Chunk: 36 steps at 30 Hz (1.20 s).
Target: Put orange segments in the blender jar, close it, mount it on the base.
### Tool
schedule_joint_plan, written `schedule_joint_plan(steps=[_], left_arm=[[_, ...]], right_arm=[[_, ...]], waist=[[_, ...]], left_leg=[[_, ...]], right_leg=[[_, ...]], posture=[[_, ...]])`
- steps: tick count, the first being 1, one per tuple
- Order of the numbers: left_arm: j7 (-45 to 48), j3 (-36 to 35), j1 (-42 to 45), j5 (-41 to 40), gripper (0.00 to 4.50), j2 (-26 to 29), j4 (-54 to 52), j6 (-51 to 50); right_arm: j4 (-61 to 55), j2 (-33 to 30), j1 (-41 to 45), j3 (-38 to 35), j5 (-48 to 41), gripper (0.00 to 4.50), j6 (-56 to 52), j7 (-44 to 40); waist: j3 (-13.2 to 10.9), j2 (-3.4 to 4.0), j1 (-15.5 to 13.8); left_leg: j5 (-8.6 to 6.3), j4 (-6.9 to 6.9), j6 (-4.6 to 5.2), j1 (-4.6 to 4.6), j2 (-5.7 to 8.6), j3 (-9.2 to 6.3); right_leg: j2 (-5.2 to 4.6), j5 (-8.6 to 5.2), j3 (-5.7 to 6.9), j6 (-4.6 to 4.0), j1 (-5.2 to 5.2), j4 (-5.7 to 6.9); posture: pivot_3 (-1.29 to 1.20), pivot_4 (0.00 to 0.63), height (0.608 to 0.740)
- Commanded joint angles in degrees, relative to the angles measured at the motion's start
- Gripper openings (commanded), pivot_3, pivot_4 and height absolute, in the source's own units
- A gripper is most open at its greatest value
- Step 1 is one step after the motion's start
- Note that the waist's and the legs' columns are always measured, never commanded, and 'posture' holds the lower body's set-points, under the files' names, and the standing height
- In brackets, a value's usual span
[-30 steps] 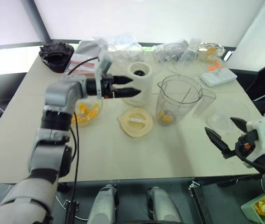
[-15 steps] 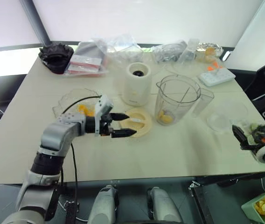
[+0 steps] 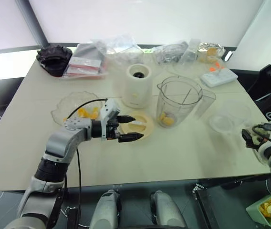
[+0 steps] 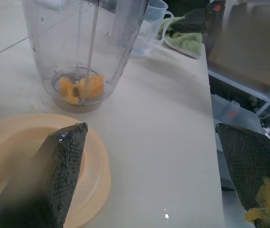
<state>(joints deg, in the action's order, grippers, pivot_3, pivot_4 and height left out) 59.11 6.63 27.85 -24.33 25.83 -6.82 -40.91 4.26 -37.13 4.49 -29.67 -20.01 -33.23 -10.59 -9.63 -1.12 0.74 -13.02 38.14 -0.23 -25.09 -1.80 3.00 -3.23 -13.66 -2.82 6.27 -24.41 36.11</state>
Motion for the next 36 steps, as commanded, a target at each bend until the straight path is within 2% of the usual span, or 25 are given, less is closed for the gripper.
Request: schedule_joint_plan(steps=[1, 9, 35, 36], left_arm=[[-0.44, -0.08, 0.38, -0.88, 4.48, 0.8, -2.17, 0.63], [-2.33, -1.0, 1.15, -1.9, 4.48, 0.53, -1.84, -0.5], [-3.43, -0.11, 1.87, -1.58, 4.48, 1.74, -1.97, 0.41], [-3.45, -0.14, 1.81, -1.65, 4.5, 1.79, -2.1, 0.32]], right_arm=[[1.96, 0.06, 2.23, -0.7, 1.2, 4.5, 2.16, 0.61], [6.95, 0.88, 6.12, -2.19, 0.54, 4.5, 2.91, 1.58], [19.11, 3.52, 14.48, -0.43, 2.59, 4.5, 8.16, 5.69], [19.2, 3.66, 14.65, -0.43, 2.64, 4.24, 8.31, 5.87]], waist=[[0.0, 0.0, 0.09], [0.0, 0.0, 0.1], [0.0, 0.01, 0.3], [0.0, 0.01, 0.32]], left_leg=[[0.0, 0.0, 0.0, 0.0, 0.0, 0.0], [0.0, 0.0, 0.0, 0.01, -0.01, 0.0], [0.0, -0.02, 0.0, 0.01, -0.01, 0.0], [0.0, -0.02, 0.0, 0.01, 0.0, 0.0]], right_leg=[[0.0, 0.0, 0.0, 0.0, 0.0, 0.0], [0.03, 0.0, -0.01, 0.01, 0.0, 0.0], [0.04, 0.0, -0.03, 0.01, 0.0, 0.0], [0.04, 0.0, -0.03, 0.01, 0.0, 0.0]], posture=[[0.0, 0.15, 0.74], [0.0, 0.15, 0.74], [0.0, 0.15, 0.74], [0.0, 0.15, 0.74]])
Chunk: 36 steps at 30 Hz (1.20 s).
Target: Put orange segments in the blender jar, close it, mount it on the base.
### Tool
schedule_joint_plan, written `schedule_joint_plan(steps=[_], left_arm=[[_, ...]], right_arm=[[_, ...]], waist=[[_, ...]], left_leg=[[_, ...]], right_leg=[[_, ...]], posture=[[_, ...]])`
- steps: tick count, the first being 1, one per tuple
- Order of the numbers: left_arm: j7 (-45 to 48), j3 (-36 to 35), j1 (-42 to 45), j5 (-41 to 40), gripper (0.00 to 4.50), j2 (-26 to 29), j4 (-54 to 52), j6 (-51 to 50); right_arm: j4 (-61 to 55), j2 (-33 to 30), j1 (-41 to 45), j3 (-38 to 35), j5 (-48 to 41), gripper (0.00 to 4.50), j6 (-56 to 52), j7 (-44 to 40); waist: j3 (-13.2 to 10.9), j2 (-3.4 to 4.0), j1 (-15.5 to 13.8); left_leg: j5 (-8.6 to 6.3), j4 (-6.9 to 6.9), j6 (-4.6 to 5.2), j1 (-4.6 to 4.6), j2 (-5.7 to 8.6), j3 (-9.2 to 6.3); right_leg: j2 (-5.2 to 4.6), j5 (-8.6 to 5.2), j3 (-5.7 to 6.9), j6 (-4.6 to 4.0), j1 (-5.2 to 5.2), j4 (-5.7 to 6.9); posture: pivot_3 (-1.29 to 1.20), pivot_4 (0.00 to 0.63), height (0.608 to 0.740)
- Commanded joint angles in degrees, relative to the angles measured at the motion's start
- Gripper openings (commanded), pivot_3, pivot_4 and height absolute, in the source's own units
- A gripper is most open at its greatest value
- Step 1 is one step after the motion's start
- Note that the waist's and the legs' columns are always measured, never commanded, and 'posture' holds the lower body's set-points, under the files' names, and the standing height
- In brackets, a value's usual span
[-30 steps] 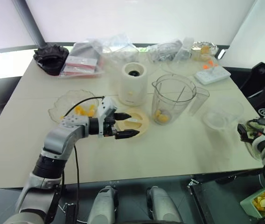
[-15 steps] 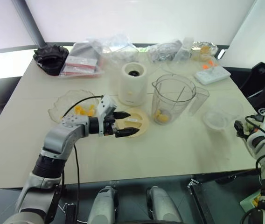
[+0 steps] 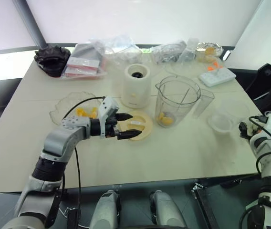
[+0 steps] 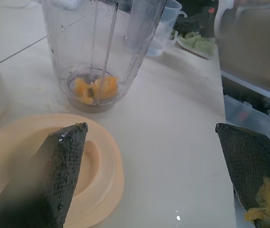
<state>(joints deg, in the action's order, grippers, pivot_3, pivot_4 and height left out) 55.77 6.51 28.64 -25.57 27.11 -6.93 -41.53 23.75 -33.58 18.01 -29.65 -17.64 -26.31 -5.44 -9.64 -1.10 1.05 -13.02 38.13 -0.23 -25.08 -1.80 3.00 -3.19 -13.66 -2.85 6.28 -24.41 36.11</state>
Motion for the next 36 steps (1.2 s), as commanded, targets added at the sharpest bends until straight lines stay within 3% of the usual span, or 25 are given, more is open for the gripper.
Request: schedule_joint_plan(steps=[1, 2, 9, 20, 36], left_arm=[[-0.12, -0.02, 1.01, -0.41, 4.5, 0.55, -2.03, 0.97], [-0.15, 0.02, 0.98, -0.36, 4.5, 0.59, -2.05, 1.0], [-0.29, 0.4, 0.88, -0.35, 4.5, 0.67, -2.54, 0.82], [-0.81, 0.84, 1.41, -0.42, 4.5, 0.57, -1.93, 1.51], [-2.4, -1.68, 2.25, -2.28, 4.5, -2.16, 0.39, 3.29]], right_arm=[[-0.01, 0.24, 1.43, -0.44, 0.32, 3.93, 1.59, 0.93], [0.18, 0.41, 1.64, -0.44, 0.32, 3.58, 1.78, 1.08], [0.77, 1.29, 2.29, -0.03, 0.36, 0.02, 2.97, 1.28], [-0.46, 2.47, 1.31, -0.13, -1.23, 0.02, 3.16, 0.38], [-18.73, 10.38, 0.46, -7.4, -12.89, 0.02, -0.07, 5.46]], waist=[[0.0, 0.0, 0.03], [0.0, 0.0, 0.04], [0.0, 0.01, -0.02], [0.0, 0.01, -0.1], [-0.07, 0.22, 0.07]], left_leg=[[0.0, 0.0, 0.0, 0.0, 0.0, 0.0], [0.0, 0.0, 0.0, 0.0, 0.0, 0.0], [0.0, -0.01, 0.0, -0.01, 0.0, 0.0], [0.0, -0.01, 0.0, 0.04, 0.0, -0.04], [0.0, -0.08, 0.0, 0.04, -0.03, -0.02]], right_leg=[[0.0, 0.0, 0.0, 0.0, 0.0, 0.0], [0.0, 0.0, 0.0, 0.0, 0.0, 0.0], [0.0, 0.0, -0.01, 0.0, 0.0, -0.01], [0.0, 0.0, 0.0, 0.0, 0.08, -0.02], [0.02, 0.0, -0.03, 0.01, 0.0, 0.0]], posture=[[0.0, 0.15, 0.74], [0.0, 0.15, 0.74], [0.0, 0.15, 0.74], [0.0, 0.15, 0.74], [0.0, 0.15, 0.74]])
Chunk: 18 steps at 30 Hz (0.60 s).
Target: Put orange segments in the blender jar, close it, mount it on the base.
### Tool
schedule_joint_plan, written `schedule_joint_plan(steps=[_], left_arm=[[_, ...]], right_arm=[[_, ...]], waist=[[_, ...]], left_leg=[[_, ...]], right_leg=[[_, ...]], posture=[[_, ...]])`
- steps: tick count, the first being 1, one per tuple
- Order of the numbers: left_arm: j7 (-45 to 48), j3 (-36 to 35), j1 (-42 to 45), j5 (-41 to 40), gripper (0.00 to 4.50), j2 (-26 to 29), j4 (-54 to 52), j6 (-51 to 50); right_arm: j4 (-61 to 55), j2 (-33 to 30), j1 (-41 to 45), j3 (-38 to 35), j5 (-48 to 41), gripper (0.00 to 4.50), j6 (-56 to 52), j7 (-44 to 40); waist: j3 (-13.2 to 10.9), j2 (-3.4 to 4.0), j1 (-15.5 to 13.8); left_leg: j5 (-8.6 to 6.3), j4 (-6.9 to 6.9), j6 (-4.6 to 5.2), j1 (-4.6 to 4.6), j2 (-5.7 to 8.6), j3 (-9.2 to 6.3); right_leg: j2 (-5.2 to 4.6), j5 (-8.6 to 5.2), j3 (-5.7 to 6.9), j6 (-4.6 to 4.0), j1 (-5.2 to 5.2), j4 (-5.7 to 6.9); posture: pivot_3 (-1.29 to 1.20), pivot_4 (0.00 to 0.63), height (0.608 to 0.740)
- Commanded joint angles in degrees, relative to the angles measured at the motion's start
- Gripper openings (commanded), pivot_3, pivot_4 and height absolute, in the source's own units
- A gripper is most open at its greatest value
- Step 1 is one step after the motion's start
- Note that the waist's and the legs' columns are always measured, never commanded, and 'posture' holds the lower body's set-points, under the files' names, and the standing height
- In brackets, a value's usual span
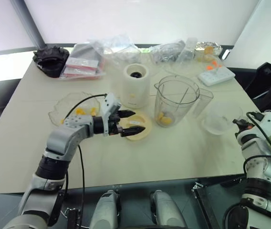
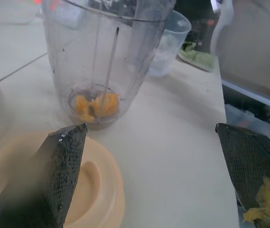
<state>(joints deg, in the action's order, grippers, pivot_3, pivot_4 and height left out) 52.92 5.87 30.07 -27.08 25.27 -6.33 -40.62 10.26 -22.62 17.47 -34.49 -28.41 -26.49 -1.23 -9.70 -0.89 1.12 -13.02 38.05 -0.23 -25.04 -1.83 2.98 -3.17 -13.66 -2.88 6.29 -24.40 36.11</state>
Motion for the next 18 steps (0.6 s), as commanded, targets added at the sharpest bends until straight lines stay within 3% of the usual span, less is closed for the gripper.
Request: schedule_joint_plan(steps=[1, 7, 18], left_arm=[[0.58, -0.84, 0.78, -0.54, 4.5, -0.26, -0.09, 2.68], [0.87, -1.02, 0.86, -0.72, 4.5, -1.53, 0.94, 5.26], [0.81, -0.2, 0.52, 0.03, 4.5, -3.58, 2.23, 8.88]], right_arm=[[-6.25, -0.63, 1.11, -2.83, -2.65, 0.02, -0.43, 1.78], [-10.82, -3.25, 2.39, -4.52, -5.11, 0.02, -4.37, 4.35], [-16.39, -15.67, 6.97, -3.33, -3.34, 0.02, -10.02, 3.48]], waist=[[0.0, 0.0, -0.07], [-0.01, 0.01, -0.13], [-0.02, 0.05, -0.16]], left_leg=[[0.0, 0.0, 0.0, 0.0, 0.0, 0.0], [0.0, 0.0, 0.0, -0.01, 0.01, 0.02], [0.0, -0.02, 0.0, -0.03, 0.01, 0.02]], right_leg=[[0.0, 0.0, 0.0, 0.0, 0.0, 0.0], [-0.02, 0.0, 0.0, -0.01, -0.01, -0.01], [-0.03, -0.01, -0.02, -0.02, -0.05, -0.03]], posture=[[0.0, 0.15, 0.74], [0.0, 0.15, 0.74], [0.0, 0.15, 0.74]])
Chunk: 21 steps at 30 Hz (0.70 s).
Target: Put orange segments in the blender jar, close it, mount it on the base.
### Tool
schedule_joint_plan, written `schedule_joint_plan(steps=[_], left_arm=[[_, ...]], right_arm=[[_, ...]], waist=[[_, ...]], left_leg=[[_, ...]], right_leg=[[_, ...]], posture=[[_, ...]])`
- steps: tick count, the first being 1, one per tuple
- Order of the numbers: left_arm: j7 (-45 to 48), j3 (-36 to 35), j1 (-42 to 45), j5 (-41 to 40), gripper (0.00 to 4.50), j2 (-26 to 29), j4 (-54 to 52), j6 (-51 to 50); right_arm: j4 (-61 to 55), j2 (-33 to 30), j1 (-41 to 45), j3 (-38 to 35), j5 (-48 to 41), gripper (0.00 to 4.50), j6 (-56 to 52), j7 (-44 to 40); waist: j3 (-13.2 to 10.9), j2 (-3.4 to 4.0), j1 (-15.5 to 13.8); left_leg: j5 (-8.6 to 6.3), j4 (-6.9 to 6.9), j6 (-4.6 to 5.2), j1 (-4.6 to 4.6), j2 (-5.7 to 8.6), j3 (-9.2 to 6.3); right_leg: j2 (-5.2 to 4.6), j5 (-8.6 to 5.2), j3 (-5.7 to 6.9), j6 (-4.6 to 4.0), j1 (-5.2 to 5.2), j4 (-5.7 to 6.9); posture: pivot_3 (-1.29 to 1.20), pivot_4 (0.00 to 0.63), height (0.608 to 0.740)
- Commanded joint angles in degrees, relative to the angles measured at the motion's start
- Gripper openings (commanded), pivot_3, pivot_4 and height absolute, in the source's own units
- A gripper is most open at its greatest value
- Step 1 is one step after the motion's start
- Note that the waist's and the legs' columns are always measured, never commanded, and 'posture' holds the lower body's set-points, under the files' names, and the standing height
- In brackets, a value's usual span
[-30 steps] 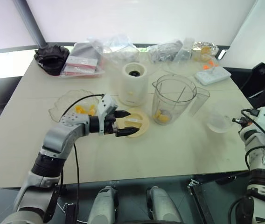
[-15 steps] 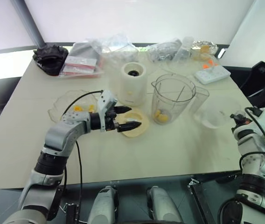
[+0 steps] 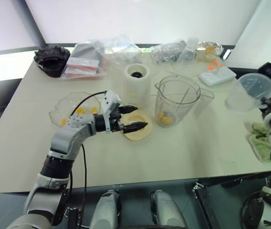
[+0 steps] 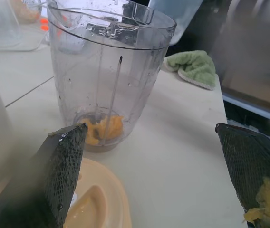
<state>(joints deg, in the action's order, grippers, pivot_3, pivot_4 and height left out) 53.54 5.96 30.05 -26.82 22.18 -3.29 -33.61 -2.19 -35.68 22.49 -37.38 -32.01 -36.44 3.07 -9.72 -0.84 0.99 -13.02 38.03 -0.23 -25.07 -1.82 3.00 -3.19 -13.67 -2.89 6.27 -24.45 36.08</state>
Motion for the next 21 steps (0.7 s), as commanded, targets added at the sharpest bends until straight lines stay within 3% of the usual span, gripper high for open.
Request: schedule_joint_plan(steps=[1, 8, 21], left_arm=[[0.17, -0.24, 0.49, -0.2, 4.5, -0.55, -0.78, 2.02], [0.19, 0.38, 0.08, 0.46, 4.5, -0.95, -0.1, 3.51], [-1.26, 0.18, -0.31, 0.77, 4.5, -2.1, -0.89, 3.58]], right_arm=[[-4.13, -3.08, 2.2, -0.33, 0.29, 0.02, -0.56, -0.87], [-5.98, -12.29, 5.2, 6.29, 6.91, 0.02, -4.17, -2.9], [-12.78, -12.19, 12.93, 12.68, 9.26, 0.02, -9.65, -5.73]], waist=[[0.0, 0.0, -0.02], [0.0, 0.02, -0.02], [0.0, 0.01, -0.27]], left_leg=[[0.0, -0.01, 0.0, 0.0, 0.0, 0.0], [0.0, -0.02, 0.0, -0.03, 0.01, 0.01], [0.0, -0.02, 0.0, -0.2, 0.0, -0.01]], right_leg=[[0.0, 0.0, 0.0, 0.0, 0.0, 0.0], [-0.02, 0.0, -0.01, -0.01, -0.05, -0.02], [-0.01, 0.0, 0.01, -0.01, -0.16, -0.05]], posture=[[0.0, 0.15, 0.74], [0.0, 0.15, 0.74], [0.0, 0.15, 0.74]])
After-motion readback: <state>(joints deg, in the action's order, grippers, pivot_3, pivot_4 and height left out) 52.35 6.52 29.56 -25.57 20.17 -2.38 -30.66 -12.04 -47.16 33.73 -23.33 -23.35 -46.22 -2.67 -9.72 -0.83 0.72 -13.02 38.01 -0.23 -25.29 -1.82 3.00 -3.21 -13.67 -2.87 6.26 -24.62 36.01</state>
